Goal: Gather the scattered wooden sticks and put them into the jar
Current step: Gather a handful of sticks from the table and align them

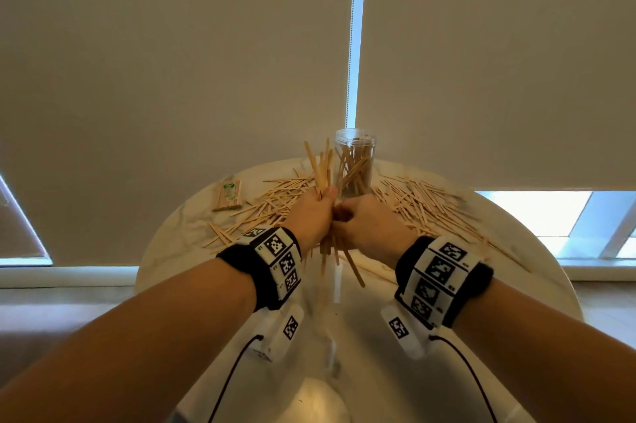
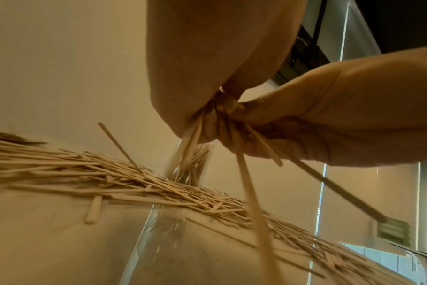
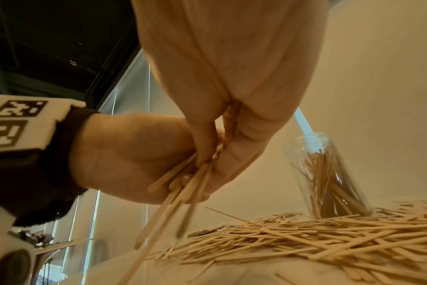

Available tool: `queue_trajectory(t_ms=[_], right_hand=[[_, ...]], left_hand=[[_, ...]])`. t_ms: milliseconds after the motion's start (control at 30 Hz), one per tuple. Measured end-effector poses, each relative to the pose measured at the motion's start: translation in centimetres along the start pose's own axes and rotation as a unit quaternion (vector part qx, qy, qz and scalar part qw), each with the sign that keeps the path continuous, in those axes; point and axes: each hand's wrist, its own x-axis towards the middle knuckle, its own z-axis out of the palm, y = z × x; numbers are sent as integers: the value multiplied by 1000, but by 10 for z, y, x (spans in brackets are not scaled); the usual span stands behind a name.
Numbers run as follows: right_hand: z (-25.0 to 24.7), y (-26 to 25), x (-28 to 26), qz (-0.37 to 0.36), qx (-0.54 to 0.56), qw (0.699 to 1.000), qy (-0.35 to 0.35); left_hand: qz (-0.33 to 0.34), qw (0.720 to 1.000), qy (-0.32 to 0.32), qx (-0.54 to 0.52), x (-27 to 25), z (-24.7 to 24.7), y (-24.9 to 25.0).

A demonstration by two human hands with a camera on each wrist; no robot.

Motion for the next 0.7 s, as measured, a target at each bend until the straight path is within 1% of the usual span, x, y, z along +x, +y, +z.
queue_trajectory(t_ms=[67, 133, 200, 300, 400, 467, 533, 567, 633, 667, 700], right_hand=[[1, 1, -1, 4, -15, 1000, -17], [1, 1, -2, 27, -26, 998, -43], [-4, 0, -3, 39, -30, 998, -42], [-20, -5, 3, 9, -51, 998, 27], [-34, -22, 13, -39, -1, 994, 99], [-40, -36, 18, -88, 3, 987, 136], [-44, -50, 22, -126, -30, 977, 168], [-45, -55, 24, -123, -69, 977, 160], [-43, -60, 26, -80, -132, 985, 80], [-41, -59, 26, -63, -131, 988, 46], [-39, -58, 25, -55, -126, 990, 34]], left_hand=[[5, 1000, 18, 6, 4, -3, -3], [9, 999, 41, -11, 7, -8, -6], [9, 998, 50, -33, 10, -16, -9], [30, 997, 32, -67, 11, -22, -17], [56, 996, -11, -68, 7, -19, -25], [69, 995, -53, -47, 1, -14, -25], [93, 992, -88, -16, -8, -7, -19], [105, 989, -101, -15, -11, -3, -16], [112, 987, -108, -30, -14, 3, -10], [108, 988, -105, -35, -13, 4, -8], [102, 989, -103, -39, -12, 5, -6]])
